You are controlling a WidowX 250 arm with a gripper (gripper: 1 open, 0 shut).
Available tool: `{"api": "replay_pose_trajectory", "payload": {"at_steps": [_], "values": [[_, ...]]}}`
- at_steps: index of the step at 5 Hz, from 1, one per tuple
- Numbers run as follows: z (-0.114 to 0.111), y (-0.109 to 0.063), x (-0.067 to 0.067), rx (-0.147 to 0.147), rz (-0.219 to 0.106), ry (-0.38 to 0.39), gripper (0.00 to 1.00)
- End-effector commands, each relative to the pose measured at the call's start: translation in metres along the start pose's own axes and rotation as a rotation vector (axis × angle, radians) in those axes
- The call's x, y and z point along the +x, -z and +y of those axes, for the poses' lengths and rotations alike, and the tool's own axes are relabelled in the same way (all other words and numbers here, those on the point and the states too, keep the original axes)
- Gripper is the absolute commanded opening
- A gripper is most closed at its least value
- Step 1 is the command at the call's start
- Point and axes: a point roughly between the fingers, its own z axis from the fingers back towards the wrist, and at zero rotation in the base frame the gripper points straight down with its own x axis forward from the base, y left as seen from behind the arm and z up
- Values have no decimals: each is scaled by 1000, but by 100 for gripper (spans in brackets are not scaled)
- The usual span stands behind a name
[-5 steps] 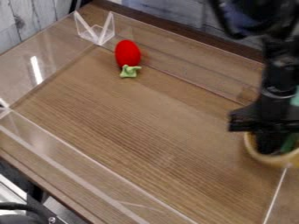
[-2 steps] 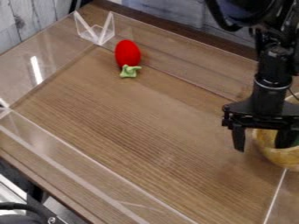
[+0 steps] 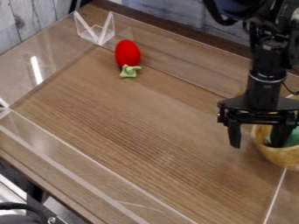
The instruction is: Remove the green stick from the brown bowl and put it on the table
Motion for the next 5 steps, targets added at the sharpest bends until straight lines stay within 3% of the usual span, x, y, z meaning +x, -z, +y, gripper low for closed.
{"api": "replay_pose_trajectory", "payload": {"at_steps": [1,2,3,4,5], "values": [[-4,-26,4,-53,-51,-13,100],[-2,-30,2,-53,-49,-27,100],[9,-53,4,-77,-67,-67,100],[34,-87,12,-105,-99,-124,100],[13,-69,13,-114,-99,-135,0]]}}
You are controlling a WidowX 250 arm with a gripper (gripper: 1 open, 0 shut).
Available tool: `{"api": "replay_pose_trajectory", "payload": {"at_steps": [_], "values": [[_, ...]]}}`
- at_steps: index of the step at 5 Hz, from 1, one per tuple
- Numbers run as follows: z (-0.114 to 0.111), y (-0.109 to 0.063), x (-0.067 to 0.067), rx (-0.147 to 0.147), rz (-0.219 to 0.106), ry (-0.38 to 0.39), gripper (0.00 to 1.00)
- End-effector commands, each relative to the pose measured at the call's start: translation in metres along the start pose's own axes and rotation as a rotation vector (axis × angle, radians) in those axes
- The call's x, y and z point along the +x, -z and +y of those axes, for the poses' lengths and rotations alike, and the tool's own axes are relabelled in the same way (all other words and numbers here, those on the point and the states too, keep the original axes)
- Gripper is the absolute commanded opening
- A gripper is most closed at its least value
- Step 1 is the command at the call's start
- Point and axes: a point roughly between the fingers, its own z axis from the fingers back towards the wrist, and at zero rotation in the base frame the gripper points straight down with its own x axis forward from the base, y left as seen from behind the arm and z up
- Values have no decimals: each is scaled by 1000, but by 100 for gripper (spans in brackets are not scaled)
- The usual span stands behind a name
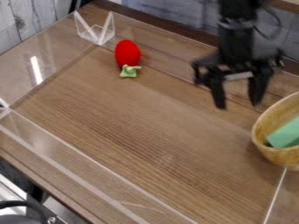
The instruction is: Remove the green stick from the brown bowl and put it on the table
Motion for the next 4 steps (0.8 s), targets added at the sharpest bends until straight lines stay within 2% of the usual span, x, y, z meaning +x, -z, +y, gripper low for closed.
{"api": "replay_pose_trajectory", "payload": {"at_steps": [1,2,3,4], "values": [[-23,8,8,-52,-57,-36,0],[-26,32,6,-46,-68,-50,0],[-23,47,5,-34,-65,-35,0],[-21,53,5,-29,-61,-30,100]]}}
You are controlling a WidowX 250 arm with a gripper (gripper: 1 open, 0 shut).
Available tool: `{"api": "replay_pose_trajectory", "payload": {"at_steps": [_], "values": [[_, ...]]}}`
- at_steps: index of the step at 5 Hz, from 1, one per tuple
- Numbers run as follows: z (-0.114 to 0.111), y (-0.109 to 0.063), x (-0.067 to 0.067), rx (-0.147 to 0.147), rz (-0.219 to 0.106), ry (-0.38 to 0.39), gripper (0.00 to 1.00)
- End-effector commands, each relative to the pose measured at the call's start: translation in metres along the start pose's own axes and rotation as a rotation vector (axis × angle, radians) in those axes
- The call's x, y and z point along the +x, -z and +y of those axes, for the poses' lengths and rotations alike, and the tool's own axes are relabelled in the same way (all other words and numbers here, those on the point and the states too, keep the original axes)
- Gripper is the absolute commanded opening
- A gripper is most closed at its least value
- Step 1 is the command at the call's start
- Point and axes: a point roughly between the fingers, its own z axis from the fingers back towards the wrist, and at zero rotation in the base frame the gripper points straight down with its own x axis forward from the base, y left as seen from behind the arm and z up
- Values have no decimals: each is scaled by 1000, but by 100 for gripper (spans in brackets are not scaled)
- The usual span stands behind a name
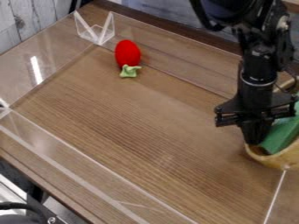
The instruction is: Remove the green stick from the brown bowl and put it on the table
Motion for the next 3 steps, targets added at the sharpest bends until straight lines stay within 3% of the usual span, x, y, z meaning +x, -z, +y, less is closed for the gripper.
{"api": "replay_pose_trajectory", "payload": {"at_steps": [1,2,3], "values": [[-14,-1,2,-20,-24,-18,100],[-20,-4,3,-29,-21,-48,100],[-16,-17,6,-55,-21,-50,100]]}}
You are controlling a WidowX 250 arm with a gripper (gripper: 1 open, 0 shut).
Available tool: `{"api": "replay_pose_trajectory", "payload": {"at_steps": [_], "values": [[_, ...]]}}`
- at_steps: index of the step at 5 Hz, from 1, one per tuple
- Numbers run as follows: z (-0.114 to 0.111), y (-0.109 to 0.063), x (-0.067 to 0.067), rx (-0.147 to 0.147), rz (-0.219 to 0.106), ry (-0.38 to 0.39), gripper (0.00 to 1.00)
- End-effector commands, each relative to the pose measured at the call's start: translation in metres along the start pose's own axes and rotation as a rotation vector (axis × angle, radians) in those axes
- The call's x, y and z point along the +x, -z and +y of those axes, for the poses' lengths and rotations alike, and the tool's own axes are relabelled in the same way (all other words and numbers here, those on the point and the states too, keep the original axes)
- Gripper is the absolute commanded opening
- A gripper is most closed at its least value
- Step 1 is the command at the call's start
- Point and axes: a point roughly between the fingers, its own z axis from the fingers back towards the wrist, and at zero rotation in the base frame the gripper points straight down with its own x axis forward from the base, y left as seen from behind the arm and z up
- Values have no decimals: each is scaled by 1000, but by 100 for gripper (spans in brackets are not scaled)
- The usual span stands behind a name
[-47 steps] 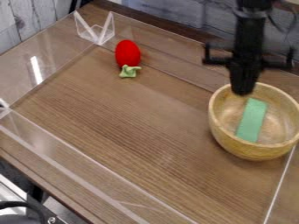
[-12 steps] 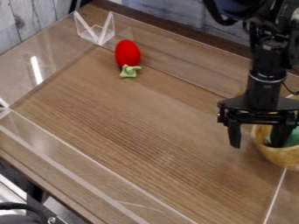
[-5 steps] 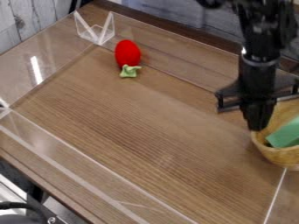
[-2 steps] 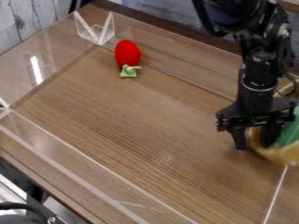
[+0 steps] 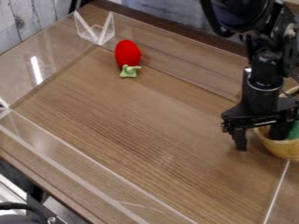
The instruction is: Remove the green stick from the brown bowl and put it on the table
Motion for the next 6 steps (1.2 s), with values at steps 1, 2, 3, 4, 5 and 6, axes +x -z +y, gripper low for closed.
{"api": "replay_pose_trajectory", "payload": {"at_steps": [1,2,3,4,5,6], "values": [[-5,-34,6,-84,-42,1,100],[-7,-58,5,-115,-46,-4,100],[-5,-86,7,-146,-56,-12,100],[6,-99,24,-175,-73,-33,100],[-5,-88,32,-191,-79,-50,100],[-6,-82,35,-190,-90,-81,100]]}}
